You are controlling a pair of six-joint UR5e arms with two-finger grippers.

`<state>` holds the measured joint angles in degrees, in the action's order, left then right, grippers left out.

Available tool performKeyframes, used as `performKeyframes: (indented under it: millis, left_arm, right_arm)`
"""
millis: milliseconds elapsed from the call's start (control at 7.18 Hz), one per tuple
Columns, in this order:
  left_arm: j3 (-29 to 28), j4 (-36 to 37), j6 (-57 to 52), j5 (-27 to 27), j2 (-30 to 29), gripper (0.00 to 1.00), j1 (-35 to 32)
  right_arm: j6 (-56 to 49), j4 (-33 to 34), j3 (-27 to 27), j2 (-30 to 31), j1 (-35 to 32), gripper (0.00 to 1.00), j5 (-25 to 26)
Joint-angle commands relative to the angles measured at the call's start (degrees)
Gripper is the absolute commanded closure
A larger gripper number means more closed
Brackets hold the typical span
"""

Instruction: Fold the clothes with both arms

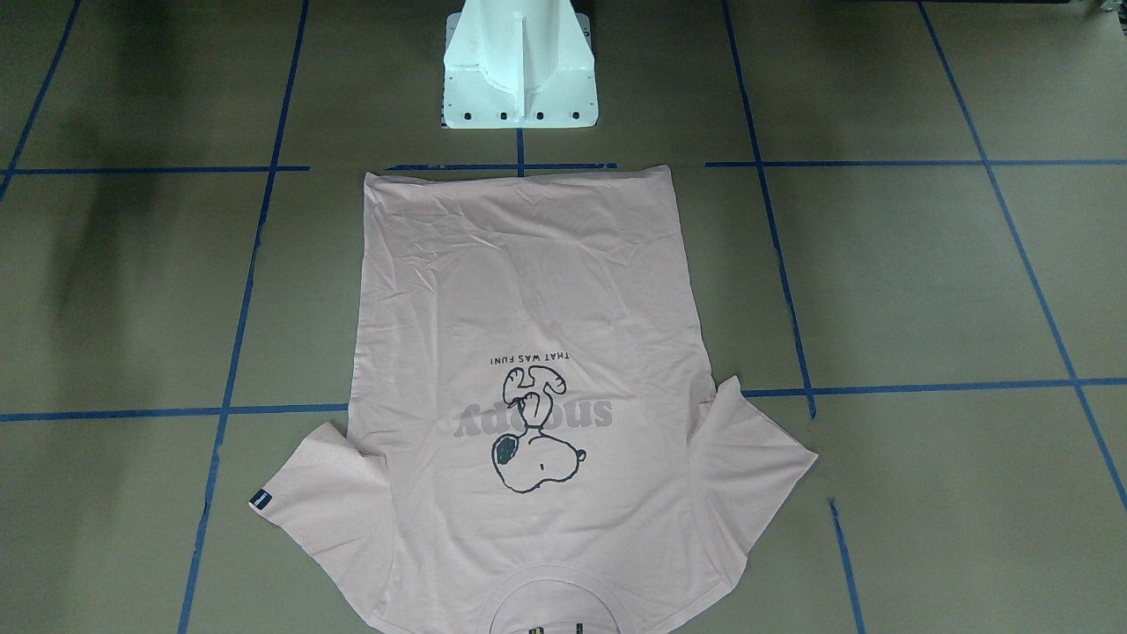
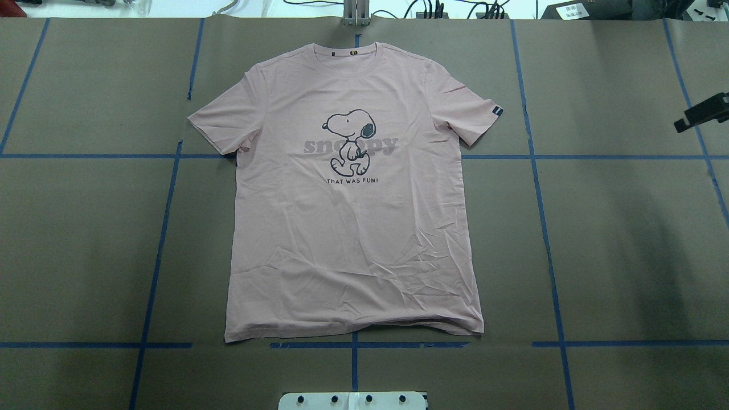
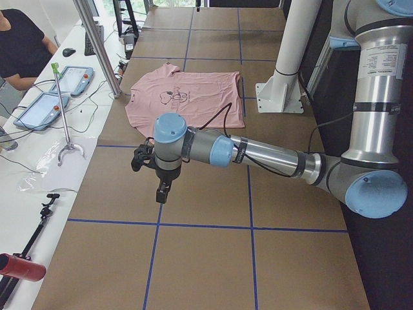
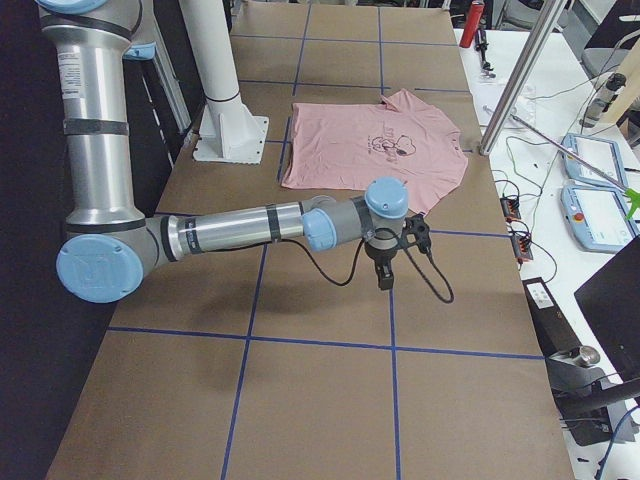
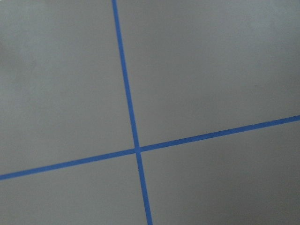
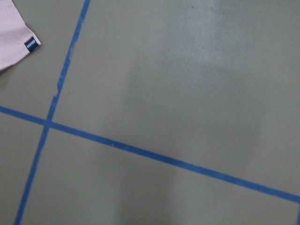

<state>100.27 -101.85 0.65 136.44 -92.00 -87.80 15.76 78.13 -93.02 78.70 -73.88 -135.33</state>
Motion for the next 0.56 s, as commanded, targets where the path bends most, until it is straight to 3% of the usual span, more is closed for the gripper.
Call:
performKeyframes:
  millis: [0, 418]
  left_arm:
    - [-2.4, -5.2, 0.4, 1.0, -2.7, 0.0, 1.7]
    - [-5.0, -5.3, 2.5, 0.8, -5.7, 0.0, 4.2]
  right_arm:
    - [14.4, -3.8, 10.0, -14.8, 6.2, 0.0, 2.2]
    - [25.7, -19.9, 23.5, -21.2, 12.5, 0.01, 9.5]
